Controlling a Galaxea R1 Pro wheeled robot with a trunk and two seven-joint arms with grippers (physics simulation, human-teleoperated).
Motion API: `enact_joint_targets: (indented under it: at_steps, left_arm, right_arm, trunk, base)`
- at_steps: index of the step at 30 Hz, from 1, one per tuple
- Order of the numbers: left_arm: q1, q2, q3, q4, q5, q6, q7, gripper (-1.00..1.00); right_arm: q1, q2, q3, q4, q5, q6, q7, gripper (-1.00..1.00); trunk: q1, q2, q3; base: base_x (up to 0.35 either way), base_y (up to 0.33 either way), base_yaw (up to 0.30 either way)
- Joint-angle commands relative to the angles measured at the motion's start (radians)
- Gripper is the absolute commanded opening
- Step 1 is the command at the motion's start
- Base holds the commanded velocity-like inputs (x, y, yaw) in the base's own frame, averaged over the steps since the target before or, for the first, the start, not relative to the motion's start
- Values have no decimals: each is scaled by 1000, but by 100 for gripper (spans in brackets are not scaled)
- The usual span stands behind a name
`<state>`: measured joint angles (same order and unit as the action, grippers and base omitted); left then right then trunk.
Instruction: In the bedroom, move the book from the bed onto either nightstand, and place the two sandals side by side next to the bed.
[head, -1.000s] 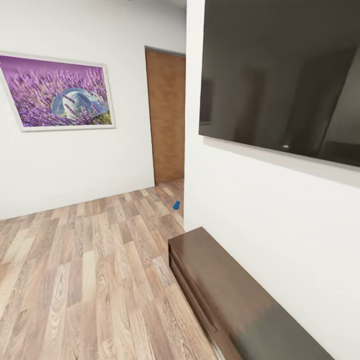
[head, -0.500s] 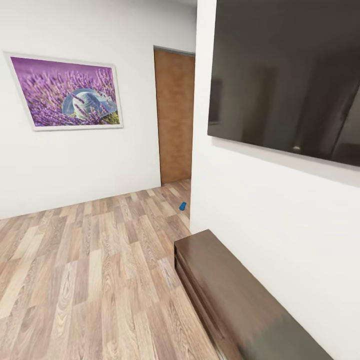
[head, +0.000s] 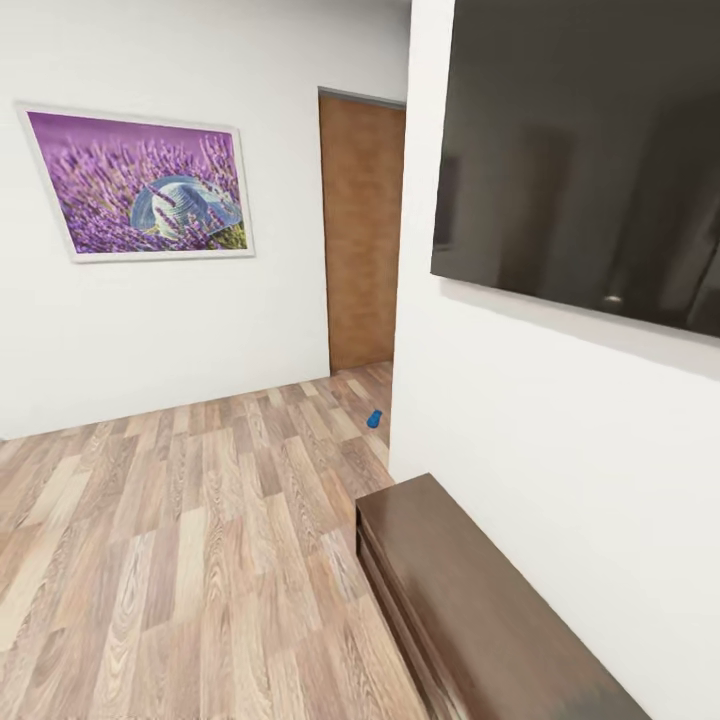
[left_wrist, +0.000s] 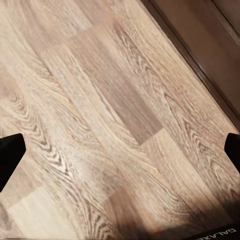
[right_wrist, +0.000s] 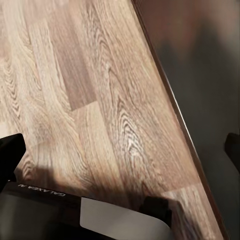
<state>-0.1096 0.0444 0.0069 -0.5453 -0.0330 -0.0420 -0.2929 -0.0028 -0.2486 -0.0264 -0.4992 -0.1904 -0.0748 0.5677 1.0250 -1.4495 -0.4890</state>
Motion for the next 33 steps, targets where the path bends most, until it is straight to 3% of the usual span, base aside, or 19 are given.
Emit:
enact_joint_targets:
  at_steps: [1,12,19,33]
  left_arm:
    - [-1,0,1,1,-4,-4,-3,100]
    - [-1,0,1,1,-3,-4,-3,100]
    - [-1,0,1,1,-4,-4,-3,100]
    - [-1,0,1,2,-3,-4,-3,100]
  right_arm:
    - [0,0,-3,1,-4,-1,6,100]
    - [0,1,-3,1,-4,0,6,100]
    - [0,0,-3,1,-4,0,6,100]
    - [0,0,-3,1,-4,0,6,100]
  trunk:
    - [0,-1,-1]
    - [0,-1,-1]
    - [0,-1,-1]
    - [0,-1,-1]
  base:
    - [32,0,257]
    - [7,0,266]
    - [11,0,64]
    - [289,0,3]
